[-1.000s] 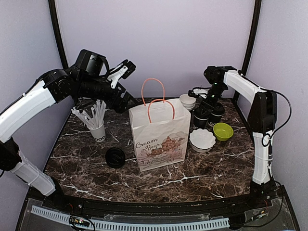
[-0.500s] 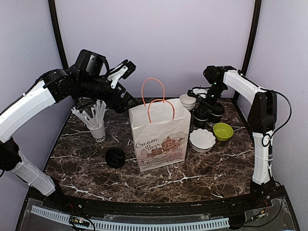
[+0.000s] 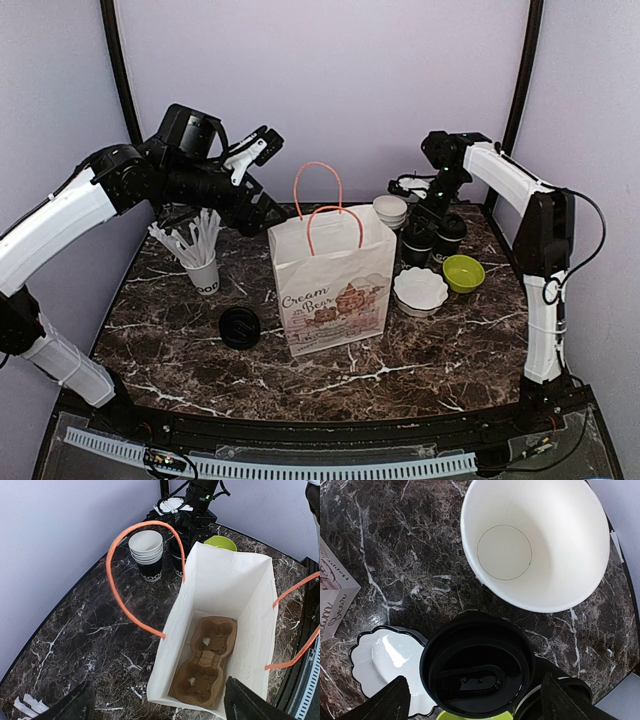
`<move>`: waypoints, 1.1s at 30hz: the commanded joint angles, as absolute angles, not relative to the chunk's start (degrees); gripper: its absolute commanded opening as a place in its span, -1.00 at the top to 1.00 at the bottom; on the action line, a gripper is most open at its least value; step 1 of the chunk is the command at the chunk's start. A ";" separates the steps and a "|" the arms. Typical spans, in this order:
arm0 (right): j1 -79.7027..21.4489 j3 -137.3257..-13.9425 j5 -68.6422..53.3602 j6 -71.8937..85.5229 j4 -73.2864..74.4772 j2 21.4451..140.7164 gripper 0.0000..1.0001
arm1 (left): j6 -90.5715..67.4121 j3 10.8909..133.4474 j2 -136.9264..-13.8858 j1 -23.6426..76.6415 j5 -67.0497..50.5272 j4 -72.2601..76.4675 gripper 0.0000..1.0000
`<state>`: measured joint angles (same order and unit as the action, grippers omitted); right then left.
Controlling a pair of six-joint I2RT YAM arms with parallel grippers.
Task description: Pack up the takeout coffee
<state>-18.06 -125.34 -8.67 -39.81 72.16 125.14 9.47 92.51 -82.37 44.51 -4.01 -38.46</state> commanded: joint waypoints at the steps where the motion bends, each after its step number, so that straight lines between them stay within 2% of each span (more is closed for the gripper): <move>1: -18.37 -127.45 -7.32 -38.68 73.02 127.63 -0.81 | 10.28 91.58 -82.39 44.34 -4.95 -37.68 -0.83; 11: -18.38 -126.97 -7.26 -38.36 74.35 128.32 -0.73 | 10.11 91.07 -82.46 44.38 -5.07 -37.64 -0.83; 17: -18.39 -126.76 -7.37 -38.41 75.53 128.27 -0.47 | 10.19 90.96 -82.62 44.31 -5.17 -37.45 -0.83; 22: -18.44 -125.98 -6.96 -38.12 75.68 126.67 -0.35 | 10.20 90.92 -82.62 44.34 -5.35 -37.53 -0.83; 33: -20.65 -122.93 -9.56 -39.59 76.92 110.94 -0.33 | 10.08 96.16 -86.10 44.36 -3.63 -38.64 -0.83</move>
